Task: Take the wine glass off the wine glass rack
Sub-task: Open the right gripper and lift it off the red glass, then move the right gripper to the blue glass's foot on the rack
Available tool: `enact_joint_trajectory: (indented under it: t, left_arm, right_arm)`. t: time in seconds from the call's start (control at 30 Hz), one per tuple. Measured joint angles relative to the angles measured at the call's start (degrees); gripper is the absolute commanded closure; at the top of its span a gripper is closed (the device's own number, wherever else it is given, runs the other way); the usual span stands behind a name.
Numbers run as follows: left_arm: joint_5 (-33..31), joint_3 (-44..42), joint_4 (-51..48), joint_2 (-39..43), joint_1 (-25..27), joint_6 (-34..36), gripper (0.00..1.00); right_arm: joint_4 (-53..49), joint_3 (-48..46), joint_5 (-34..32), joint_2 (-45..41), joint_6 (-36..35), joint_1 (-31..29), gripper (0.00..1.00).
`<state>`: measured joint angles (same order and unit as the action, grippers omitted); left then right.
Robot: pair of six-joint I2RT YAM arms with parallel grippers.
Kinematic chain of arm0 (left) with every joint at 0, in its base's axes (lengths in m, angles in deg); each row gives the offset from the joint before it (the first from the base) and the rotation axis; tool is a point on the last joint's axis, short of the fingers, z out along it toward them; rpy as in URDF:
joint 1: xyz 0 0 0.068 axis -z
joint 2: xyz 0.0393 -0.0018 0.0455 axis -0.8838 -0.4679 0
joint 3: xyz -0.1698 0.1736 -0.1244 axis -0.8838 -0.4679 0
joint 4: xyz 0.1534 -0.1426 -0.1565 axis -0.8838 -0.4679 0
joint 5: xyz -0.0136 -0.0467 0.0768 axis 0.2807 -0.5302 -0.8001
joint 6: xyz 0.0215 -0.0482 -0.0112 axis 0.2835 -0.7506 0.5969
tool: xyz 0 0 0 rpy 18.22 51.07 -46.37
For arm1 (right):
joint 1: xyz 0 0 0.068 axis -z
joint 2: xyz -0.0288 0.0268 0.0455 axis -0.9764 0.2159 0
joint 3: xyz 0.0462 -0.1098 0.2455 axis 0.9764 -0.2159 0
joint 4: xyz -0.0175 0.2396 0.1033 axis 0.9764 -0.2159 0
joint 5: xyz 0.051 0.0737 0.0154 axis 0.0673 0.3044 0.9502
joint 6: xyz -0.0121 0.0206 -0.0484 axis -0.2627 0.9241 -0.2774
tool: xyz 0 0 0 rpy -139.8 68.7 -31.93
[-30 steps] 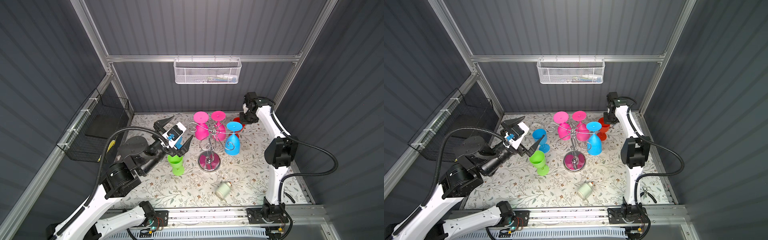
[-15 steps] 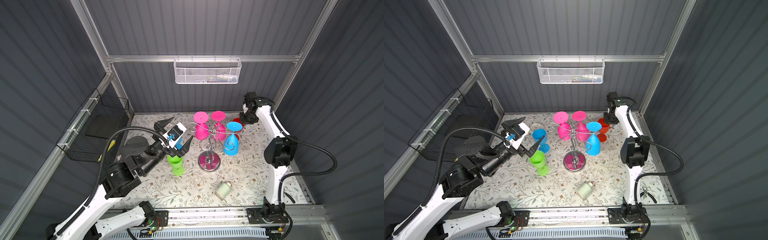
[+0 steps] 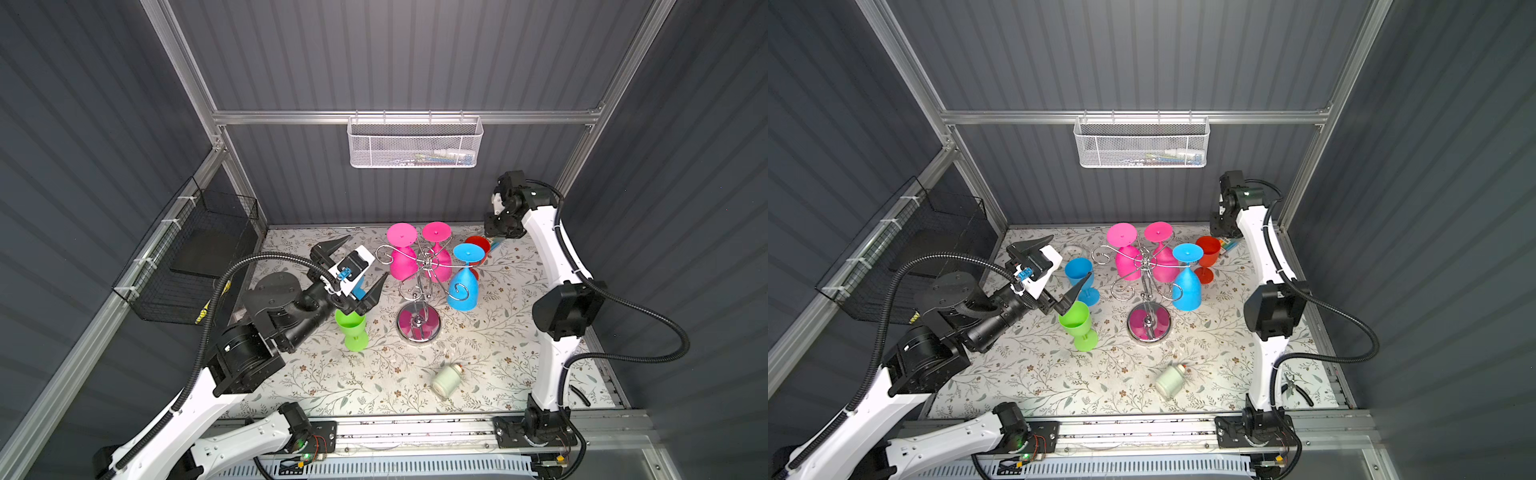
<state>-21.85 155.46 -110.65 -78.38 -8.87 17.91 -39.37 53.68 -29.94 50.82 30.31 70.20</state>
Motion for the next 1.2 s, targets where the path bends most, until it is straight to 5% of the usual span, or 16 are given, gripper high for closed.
enact_joint_trajectory:
  t: [0.3,0.57,0.77,1.2]
  left_arm:
    - [-0.3,-2.0,1.1,0.1,0.0,-1.0,0.00]
    - [-0.9,-2.9,1.8,0.2,0.0,-1.9,0.00]
    - [-1.1,-3.7,2.4,0.4,0.0,-2.7,0.00]
    - [-1.3,-3.7,2.4,0.3,0.0,-4.2,0.00]
  right_arm:
    - [2.6,-9.1,11.2,-16.8,3.4,3.5,0.48]
    - [18.6,-36.2,38.7,-39.1,16.4,13.3,0.48]
    - [34.6,-52.1,55.6,-45.5,30.4,14.1,0.48]
    - [48.2,-64.4,64.5,-48.4,42.2,13.1,0.51]
